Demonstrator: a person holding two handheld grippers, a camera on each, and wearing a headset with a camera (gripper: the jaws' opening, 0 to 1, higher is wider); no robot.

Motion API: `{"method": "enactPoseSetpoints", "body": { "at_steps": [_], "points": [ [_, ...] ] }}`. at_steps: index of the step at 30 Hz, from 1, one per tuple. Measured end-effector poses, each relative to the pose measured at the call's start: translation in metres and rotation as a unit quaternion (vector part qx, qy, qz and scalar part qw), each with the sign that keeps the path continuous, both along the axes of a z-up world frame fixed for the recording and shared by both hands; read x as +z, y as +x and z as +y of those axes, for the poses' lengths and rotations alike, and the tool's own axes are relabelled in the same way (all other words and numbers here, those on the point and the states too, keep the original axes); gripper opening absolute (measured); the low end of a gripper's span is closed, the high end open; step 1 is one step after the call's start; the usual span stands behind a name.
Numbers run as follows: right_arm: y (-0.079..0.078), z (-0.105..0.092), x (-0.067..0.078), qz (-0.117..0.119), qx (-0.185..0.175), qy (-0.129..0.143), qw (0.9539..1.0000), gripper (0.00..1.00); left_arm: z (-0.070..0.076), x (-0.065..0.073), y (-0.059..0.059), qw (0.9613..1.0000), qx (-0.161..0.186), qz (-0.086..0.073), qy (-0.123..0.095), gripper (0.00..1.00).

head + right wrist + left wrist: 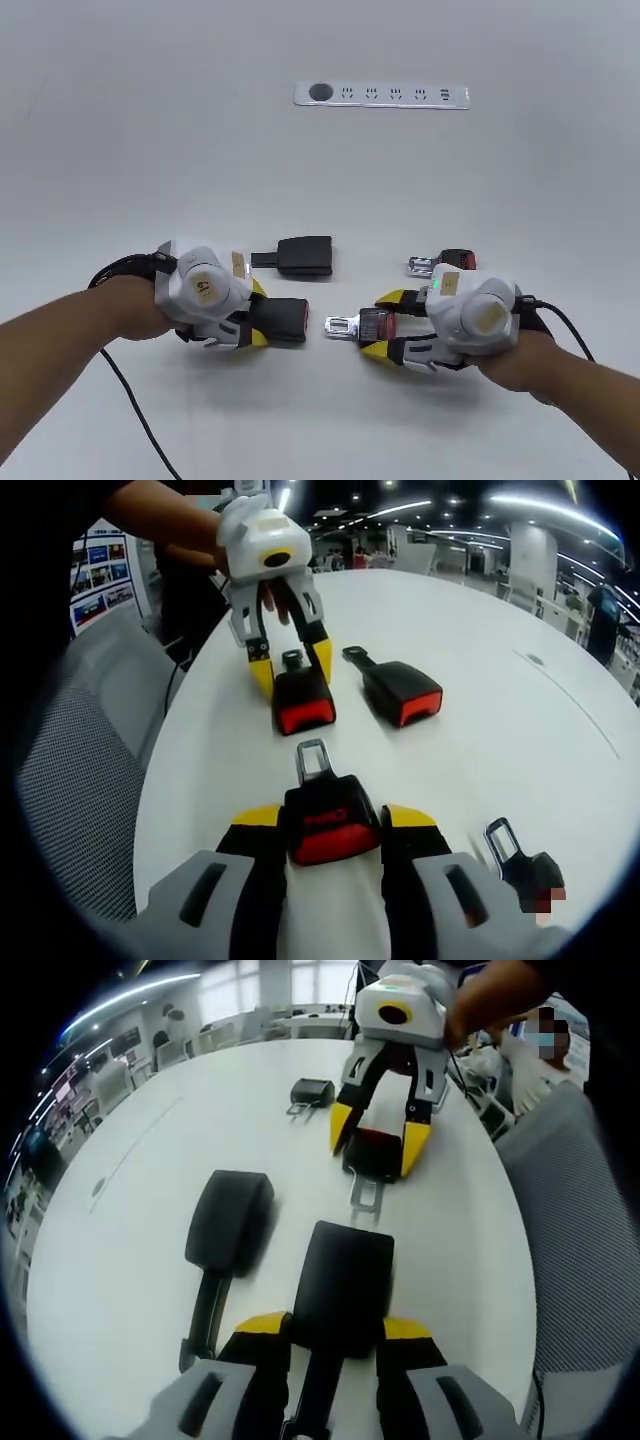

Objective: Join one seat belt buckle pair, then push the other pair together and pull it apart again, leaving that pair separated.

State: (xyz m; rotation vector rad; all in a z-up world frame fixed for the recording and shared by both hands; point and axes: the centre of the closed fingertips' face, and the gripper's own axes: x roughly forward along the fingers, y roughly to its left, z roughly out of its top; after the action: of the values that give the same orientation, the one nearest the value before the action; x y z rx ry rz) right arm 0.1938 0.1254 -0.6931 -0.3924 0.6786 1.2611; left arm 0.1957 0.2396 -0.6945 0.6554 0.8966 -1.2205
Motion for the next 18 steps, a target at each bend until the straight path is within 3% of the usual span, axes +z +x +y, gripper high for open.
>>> {"method": "enactPoseSetpoints", "body": {
  "at_steps": [7,18],
  "points": [
    [0.000,0.020,0.001,0.001,-0.004,0.016,0.9999,0.36,0.000,0.000,0.000,1.0000,-0.002,0.001,0.008,0.34],
    [0.000,0.030,0.004,0.004,0.003,0.016,0.9999,0.36,0.000,0.000,0.000,0.9999,-0.004,0.002,0.012,0.34]
  ]
}}
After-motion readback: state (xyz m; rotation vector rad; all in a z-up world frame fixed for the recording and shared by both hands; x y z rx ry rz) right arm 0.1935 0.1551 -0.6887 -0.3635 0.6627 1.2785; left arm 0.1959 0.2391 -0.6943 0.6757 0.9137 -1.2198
